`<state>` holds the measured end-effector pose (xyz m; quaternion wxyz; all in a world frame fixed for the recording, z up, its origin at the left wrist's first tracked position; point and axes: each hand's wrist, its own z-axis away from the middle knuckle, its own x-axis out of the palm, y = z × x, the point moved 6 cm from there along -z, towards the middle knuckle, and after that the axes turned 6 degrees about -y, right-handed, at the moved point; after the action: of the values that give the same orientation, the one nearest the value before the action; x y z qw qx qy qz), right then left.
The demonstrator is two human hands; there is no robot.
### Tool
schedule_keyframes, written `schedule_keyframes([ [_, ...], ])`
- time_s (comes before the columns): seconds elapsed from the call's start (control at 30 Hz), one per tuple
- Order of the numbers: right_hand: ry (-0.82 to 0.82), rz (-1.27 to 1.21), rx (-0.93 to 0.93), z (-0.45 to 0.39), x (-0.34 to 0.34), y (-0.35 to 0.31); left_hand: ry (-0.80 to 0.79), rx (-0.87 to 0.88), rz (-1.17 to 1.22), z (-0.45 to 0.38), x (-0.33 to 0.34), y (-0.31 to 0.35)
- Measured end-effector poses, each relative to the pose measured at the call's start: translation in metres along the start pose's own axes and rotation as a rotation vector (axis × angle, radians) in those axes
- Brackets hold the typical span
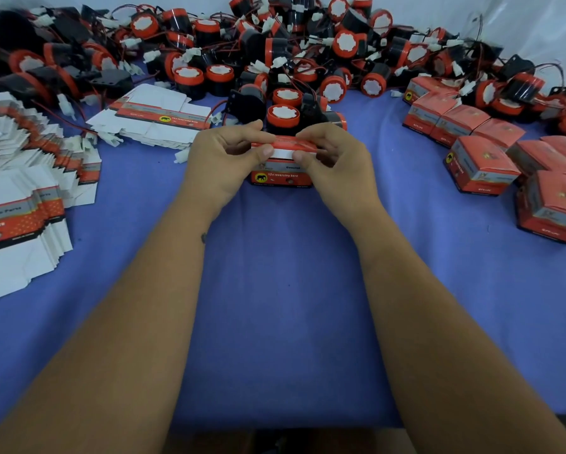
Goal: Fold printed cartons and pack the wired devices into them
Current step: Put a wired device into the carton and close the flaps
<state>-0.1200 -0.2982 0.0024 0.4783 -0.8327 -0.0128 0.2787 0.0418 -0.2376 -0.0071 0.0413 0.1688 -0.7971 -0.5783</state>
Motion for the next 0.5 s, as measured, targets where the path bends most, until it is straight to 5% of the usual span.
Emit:
schedule_keyframes([
  [0.5,0.011,-0.133,0.084,-0.002,0.001,0.011,-0.069,-0.003,-0.032,-0.001,0.004,-0.003],
])
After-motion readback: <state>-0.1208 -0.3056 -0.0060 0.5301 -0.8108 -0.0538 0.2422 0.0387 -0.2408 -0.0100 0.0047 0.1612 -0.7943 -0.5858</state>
